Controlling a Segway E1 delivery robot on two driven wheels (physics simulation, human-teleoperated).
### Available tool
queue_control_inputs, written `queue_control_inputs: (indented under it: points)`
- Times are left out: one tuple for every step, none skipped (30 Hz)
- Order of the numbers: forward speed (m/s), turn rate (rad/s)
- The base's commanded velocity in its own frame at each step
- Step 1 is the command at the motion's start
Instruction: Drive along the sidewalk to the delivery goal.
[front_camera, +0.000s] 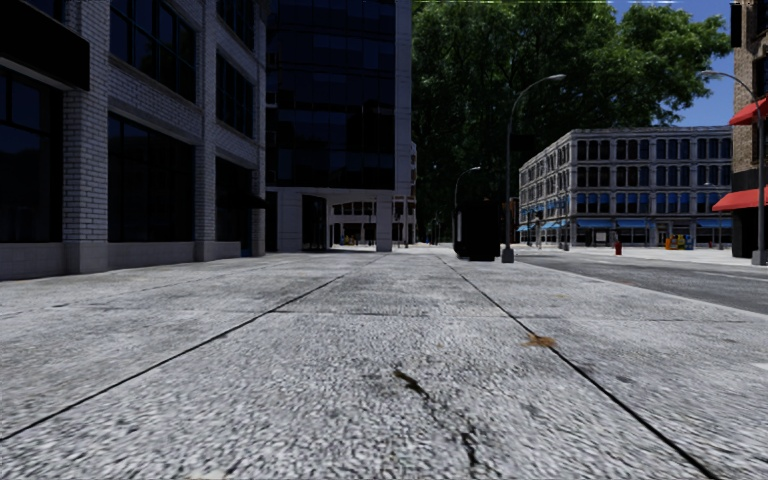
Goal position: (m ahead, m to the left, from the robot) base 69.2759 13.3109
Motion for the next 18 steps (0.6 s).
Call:
queue_control_inputs:
  points:
    - [1.39,0.00]
    - [1.39,0.00]
    - [1.39,0.00]
    - [1.39,0.00]
    - [1.40,0.00]
    - [1.40,0.00]
    - [1.40,0.00]
    - [1.40,0.00]
    - [1.40,0.00]
    - [1.40,0.00]
    - [1.40,0.00]
    - [1.40,0.00]
    - [1.40,0.00]
    - [1.40,0.00]
    - [1.40,0.00]
    - [1.40,0.00]
    - [1.40,0.00]
    - [1.40,0.00]
